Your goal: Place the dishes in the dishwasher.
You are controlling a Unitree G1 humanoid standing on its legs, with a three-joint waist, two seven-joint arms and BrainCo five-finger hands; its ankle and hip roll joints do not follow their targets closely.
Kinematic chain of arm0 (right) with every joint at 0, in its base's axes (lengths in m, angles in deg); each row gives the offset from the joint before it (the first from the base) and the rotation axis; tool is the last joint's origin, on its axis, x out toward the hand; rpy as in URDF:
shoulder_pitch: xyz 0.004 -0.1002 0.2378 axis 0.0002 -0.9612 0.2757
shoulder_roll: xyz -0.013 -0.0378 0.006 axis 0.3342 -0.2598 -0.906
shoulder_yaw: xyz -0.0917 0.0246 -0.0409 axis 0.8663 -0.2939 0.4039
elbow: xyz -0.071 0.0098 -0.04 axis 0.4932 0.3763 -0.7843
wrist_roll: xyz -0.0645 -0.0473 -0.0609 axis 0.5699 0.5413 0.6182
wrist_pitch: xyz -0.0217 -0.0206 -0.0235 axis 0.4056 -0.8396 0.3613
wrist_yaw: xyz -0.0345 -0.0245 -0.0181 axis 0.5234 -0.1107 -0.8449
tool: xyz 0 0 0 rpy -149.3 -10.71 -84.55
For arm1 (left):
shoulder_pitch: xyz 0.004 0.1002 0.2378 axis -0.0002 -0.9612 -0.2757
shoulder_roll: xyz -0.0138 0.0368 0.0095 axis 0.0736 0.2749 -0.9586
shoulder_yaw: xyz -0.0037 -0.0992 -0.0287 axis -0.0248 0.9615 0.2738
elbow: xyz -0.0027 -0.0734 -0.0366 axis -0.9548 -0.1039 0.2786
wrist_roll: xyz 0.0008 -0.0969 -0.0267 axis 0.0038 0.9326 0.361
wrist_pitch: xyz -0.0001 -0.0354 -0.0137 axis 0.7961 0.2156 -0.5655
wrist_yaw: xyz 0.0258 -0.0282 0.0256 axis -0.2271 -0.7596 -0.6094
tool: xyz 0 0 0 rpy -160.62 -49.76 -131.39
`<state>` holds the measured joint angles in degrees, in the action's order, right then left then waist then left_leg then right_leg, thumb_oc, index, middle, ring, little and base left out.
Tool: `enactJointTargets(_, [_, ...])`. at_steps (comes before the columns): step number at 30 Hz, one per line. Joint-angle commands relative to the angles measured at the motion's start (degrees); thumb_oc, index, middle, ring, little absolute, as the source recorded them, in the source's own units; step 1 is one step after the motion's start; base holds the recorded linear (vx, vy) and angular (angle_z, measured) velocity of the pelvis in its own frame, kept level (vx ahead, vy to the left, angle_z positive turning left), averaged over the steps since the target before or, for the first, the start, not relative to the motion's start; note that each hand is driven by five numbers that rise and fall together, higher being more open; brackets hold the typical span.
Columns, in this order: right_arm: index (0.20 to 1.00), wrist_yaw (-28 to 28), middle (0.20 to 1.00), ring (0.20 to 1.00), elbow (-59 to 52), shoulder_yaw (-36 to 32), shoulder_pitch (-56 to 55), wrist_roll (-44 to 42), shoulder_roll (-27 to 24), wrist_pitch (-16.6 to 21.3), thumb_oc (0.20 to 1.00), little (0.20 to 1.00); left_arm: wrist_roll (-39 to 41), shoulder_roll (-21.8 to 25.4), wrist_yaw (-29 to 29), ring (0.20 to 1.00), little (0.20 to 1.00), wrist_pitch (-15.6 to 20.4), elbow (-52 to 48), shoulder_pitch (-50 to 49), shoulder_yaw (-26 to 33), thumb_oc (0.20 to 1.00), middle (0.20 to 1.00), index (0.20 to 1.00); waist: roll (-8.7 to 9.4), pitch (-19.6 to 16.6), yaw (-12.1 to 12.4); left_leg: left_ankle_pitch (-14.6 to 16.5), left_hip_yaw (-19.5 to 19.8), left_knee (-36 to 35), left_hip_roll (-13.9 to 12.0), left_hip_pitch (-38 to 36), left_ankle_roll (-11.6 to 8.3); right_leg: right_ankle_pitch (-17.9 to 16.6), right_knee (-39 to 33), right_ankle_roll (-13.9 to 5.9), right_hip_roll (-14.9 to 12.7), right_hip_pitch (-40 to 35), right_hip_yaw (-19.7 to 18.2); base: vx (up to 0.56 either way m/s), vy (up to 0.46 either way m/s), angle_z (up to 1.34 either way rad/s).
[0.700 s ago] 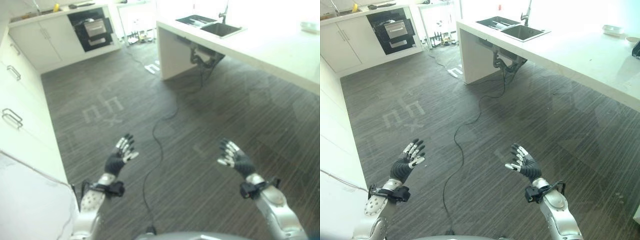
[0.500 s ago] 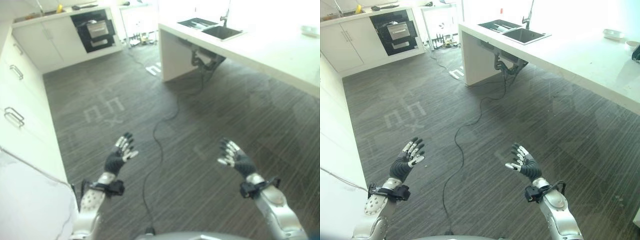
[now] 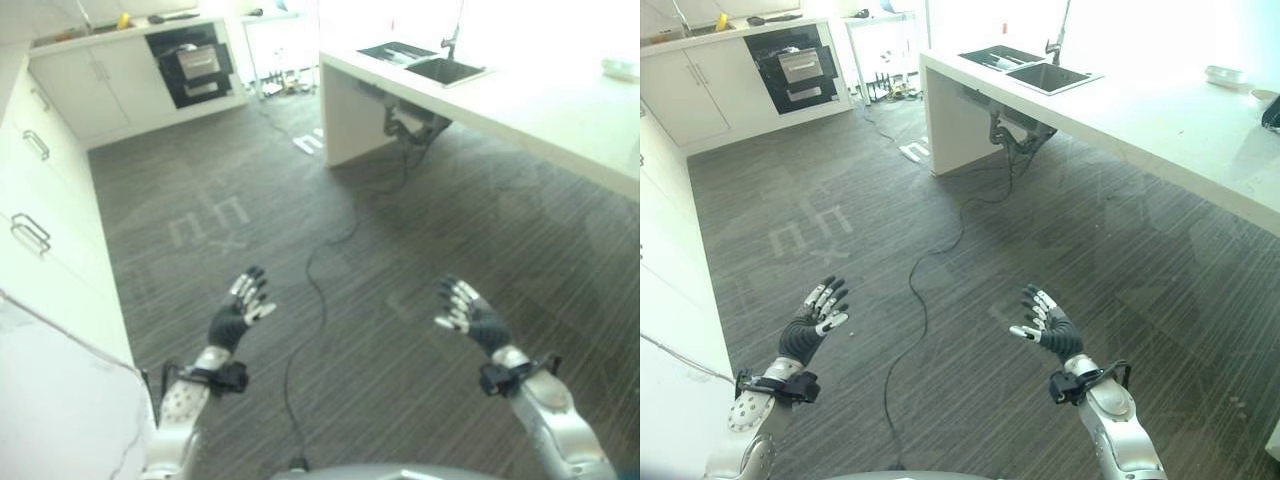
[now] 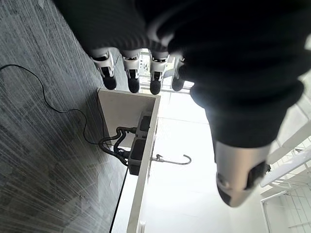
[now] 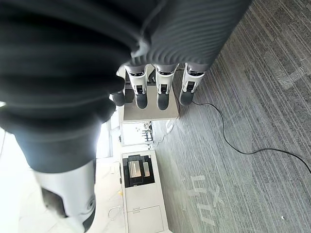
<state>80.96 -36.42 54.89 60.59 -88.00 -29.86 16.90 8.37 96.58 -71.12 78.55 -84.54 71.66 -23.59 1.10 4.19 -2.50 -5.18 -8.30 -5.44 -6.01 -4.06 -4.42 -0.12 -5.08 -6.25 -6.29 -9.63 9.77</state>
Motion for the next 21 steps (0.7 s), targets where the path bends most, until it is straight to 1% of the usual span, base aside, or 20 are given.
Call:
enactJointTargets(1, [1.000,0.4,1.000,1.000,-3.6,-1.7,2.1,-2.1,0.2,2.3,1.000,1.000,1.1,2.4,-0.9,1.000,1.000,3.9,-1.6,2.7,3.0,1.000,1.000,1.000,0.35,0.3,0.6,5.3,0.1,0.4,-2.4,-3.0,-0.44,-1.3,0.1,-1.61,-1.7,2.0,0.2,0.03,-0.064,0.01])
enactJointTargets(8, [1.000,-0.1,1.000,1.000,-4.4,-1.5,1.6,-2.5,0.3,2.9,1.000,1.000,2.2,2.5,-1.2,1.000,1.000,4.7,-2.2,3.1,3.5,1.000,1.000,1.000,0.29,0.8,0.2,4.9,0.1,0.4,-3.0,-3.0,-0.65,-0.7,0.1,-0.92,-0.8,1.7,-0.2,0.03,-0.102,0.01])
enactJointTargets(13, [1.000,0.5,1.000,1.000,-5.3,-1.9,0.7,-3.1,0.0,2.7,1.000,1.000,2.9,2.4,-0.8,1.000,1.000,4.9,-3.2,2.8,4.0,1.000,1.000,1.000,-0.03,1.1,-0.3,4.5,0.7,0.4,-4.1,-3.5,-1.34,-0.1,0.1,0.03,0.7,1.7,-1.7,0.04,-0.147,0.02])
enactJointTargets(14, [1.000,0.8,1.000,1.000,-5.4,-2.2,0.3,-3.0,-0.3,2.7,1.000,1.000,3.2,2.3,-0.8,1.000,1.000,5.0,-3.3,2.7,4.1,1.000,1.000,1.000,-0.11,1.2,-0.6,4.1,0.4,0.4,-4.4,-3.9,-1.73,-0.1,0.1,0.39,1.3,1.6,-2.6,0.05,-0.116,0.03])
enactJointTargets(15, [1.000,1.1,1.000,1.000,-5.4,-2.6,0.2,-3.0,-0.8,2.7,1.000,1.000,3.8,2.2,-0.9,1.000,1.000,5.2,-3.1,2.7,4.1,1.000,1.000,1.000,-0.06,1.8,-0.8,2.7,-0.2,0.5,-4.7,-4.6,-2.09,-0.6,0.1,0.90,1.9,1.6,-3.5,0.09,-0.184,0.04])
enactJointTargets(16, [1.000,1.6,1.000,1.000,-5.5,-3.6,0.0,-3.0,-2.2,3.2,1.000,1.000,4.6,2.0,-2.0,1.000,1.000,5.6,-3.1,2.6,4.0,1.000,1.000,1.000,0.99,4.1,-0.8,1.2,-0.2,13.1,-4.9,0.0,-2.67,-0.9,0.1,2.07,2.4,0.6,-4.8,0.10,-0.199,0.23])
enactJointTargets(17, [1.000,2.6,1.000,1.000,-5.2,-4.4,-0.3,-3.1,-2.7,4.0,1.000,1.000,4.6,1.7,-2.6,1.000,1.000,6.2,-3.1,2.3,4.1,1.000,1.000,1.000,1.71,5.7,-0.5,0.2,1.2,19.5,-4.1,5.3,-2.39,-1.3,0.1,2.79,2.7,0.1,-5.3,0.11,-0.161,0.49])
enactJointTargets(18, [1.000,2.8,1.000,1.000,-5.1,-4.6,-0.3,-3.2,-2.7,4.0,1.000,1.000,4.7,1.7,-2.6,1.000,1.000,6.2,-3.2,2.3,4.2,1.000,1.000,1.000,1.79,5.9,-0.4,0.2,1.3,20.0,-4.0,5.9,-2.30,-1.3,0.1,2.78,2.7,0.0,-5.3,0.17,0.001,0.52])
enactJointTargets(19, [1.000,3.4,1.000,1.000,-4.8,-4.9,-0.5,-3.0,-2.7,4.2,1.000,1.000,5.2,1.4,-2.6,1.000,1.000,6.8,-2.7,1.8,4.5,1.000,1.000,1.000,1.44,6.5,-0.2,0.2,-0.4,14.9,-3.7,6.8,-2.09,-0.5,0.1,2.13,3.1,-0.8,-5.1,0.20,0.084,0.27])
enactJointTargets(20, [1.000,3.8,1.000,1.000,-4.8,-4.9,-0.6,-2.8,-2.7,4.2,1.000,1.000,5.4,1.2,-2.5,1.000,1.000,7.0,-2.6,1.4,4.6,1.000,1.000,1.000,1.19,6.6,-0.1,-0.6,-1.4,11.0,-3.8,6.4,-2.18,0.1,0.1,1.77,3.2,-1.3,-5.1,0.29,0.150,0.10])
enactJointTargets(21, [1.000,4.3,1.000,1.000,-5.1,-5.1,-0.9,-2.7,-2.8,4.0,1.000,1.000,5.8,1.0,-2.3,1.000,1.000,7.1,-2.8,0.9,4.7,1.000,1.000,1.000,0.79,6.6,0.1,-2.1,-2.4,6.0,-4.3,6.2,-2.39,0.8,0.1,1.39,3.2,-2.0,-5.1,0.31,0.200,0.01])
